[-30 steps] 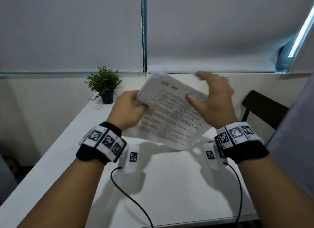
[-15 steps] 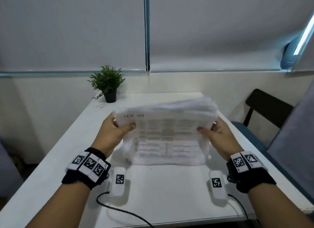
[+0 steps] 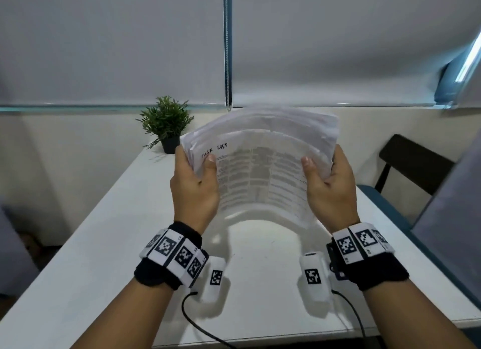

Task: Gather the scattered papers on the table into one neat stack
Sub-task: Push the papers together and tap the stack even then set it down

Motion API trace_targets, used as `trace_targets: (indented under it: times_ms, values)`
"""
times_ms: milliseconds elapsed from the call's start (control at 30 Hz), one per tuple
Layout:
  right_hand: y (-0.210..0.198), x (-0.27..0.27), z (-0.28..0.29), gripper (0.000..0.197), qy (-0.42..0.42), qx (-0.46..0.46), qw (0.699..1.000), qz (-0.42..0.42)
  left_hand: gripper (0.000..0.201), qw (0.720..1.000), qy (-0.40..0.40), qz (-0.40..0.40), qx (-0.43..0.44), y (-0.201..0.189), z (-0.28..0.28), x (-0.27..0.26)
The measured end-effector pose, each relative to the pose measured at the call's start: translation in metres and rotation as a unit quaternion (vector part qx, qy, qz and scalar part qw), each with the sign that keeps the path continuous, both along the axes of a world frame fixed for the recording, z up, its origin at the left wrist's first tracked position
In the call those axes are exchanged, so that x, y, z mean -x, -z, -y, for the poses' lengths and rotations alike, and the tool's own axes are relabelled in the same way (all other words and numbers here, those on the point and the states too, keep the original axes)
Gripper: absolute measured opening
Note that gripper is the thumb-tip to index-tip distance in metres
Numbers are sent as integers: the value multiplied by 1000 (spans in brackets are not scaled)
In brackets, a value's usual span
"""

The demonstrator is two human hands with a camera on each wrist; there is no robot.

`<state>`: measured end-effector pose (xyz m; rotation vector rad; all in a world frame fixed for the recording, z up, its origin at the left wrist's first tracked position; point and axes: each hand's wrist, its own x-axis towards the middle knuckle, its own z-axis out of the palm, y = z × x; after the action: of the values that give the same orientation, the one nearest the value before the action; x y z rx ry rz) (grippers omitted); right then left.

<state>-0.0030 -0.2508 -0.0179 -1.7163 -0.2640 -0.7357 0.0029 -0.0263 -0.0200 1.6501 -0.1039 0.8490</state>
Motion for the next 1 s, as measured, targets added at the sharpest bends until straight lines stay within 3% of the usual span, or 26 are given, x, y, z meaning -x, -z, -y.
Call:
trace_targets:
  times_ms: [67,233,467,567,633,700,767,833,900,1000]
  values:
    - [10,0,10,32,1,4,999,-40,26,1000,-6,-27,-2,6,-7,3]
    - [34,-2,25,38,-2,-33,993,-111,68,996,35,-84,1,22,-20,9]
    - [27,4,29,93,7,-35,997,-71,95,991,53,-51,-108,13,-19,11]
    - [27,5,31,102,-7,-38,996,-79,100,989,76,-47,-122,17,-18,7]
    - [31,1,34,91,-19,-63,989,-134,98,992,79,-82,-54,23,-18,6]
    - [37,-5,39,59,-29,-49,979,-194,89,987,89,-130,-19,30,-21,8]
    - [36,-6,38,32,-39,-16,975,-219,64,983,102,-151,-34,34,-25,6]
    - [29,-6,38,26,-50,-20,975,-215,50,980,115,-154,-44,27,-31,2]
    - [22,-5,39,28,-66,-44,974,-212,49,978,134,-151,-52,10,-36,-2]
    - [16,-5,40,34,-96,-134,964,-208,39,977,126,-158,-63,-17,-44,-7]
